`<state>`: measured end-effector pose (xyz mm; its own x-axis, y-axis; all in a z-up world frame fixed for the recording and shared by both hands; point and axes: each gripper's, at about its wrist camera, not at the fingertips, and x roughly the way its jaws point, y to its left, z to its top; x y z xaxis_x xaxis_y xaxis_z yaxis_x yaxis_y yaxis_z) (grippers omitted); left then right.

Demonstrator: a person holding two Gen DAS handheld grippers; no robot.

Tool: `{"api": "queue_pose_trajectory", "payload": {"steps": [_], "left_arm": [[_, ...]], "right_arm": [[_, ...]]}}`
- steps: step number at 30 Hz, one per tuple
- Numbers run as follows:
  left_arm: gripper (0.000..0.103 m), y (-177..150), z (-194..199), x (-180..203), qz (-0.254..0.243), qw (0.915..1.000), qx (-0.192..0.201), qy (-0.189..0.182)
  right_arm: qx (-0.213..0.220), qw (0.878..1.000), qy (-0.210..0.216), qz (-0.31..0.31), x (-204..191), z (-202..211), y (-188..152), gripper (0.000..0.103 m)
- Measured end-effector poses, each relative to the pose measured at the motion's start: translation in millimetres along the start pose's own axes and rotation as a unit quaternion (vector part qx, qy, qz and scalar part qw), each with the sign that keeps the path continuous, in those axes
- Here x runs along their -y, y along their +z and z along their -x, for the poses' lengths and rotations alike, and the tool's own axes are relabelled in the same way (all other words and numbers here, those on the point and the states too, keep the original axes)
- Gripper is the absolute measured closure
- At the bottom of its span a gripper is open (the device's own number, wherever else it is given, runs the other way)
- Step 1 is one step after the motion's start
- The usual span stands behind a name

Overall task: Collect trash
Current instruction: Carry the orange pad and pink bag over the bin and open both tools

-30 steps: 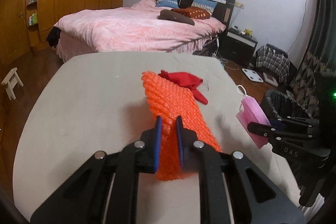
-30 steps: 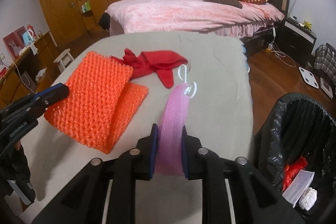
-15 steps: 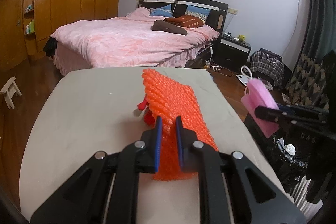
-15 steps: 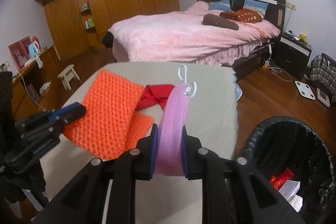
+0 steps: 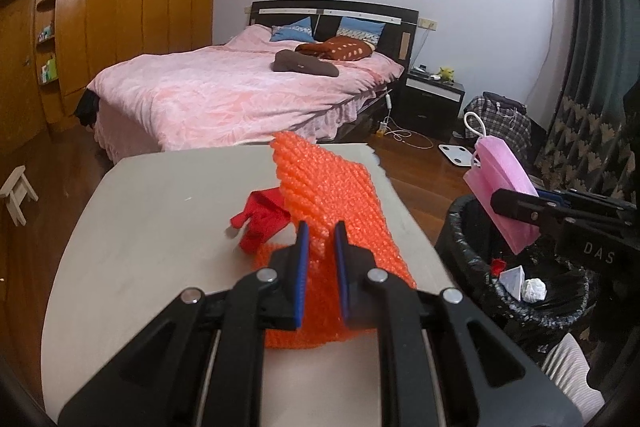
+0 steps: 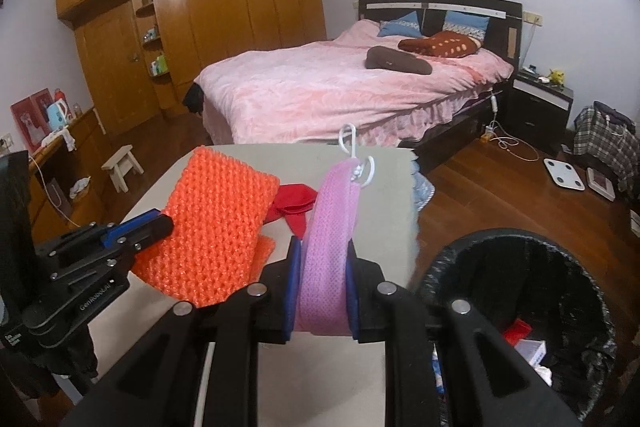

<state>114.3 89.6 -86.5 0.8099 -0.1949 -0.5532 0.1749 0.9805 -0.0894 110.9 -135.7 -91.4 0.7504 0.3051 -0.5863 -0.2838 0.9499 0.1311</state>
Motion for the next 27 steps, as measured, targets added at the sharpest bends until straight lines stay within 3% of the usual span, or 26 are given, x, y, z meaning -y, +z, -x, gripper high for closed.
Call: {"api": "queue_pose_trajectory", "payload": {"steps": [12, 27], "left_arm": [[0.091, 11.4, 1.6, 42.6, -0.028, 0.9993, 0.005, -0.022], [0.091, 26.3, 2.4, 111.0, -0.065, 0.9944, 0.030, -0.078]], "right_arm": [[0.022, 0.999, -0.042, -0.022, 31.7, 40.0, -2.3, 0.083], [0.057, 0.992, -0.104, -0.047, 72.1, 90.6, -4.7, 0.083]]}}
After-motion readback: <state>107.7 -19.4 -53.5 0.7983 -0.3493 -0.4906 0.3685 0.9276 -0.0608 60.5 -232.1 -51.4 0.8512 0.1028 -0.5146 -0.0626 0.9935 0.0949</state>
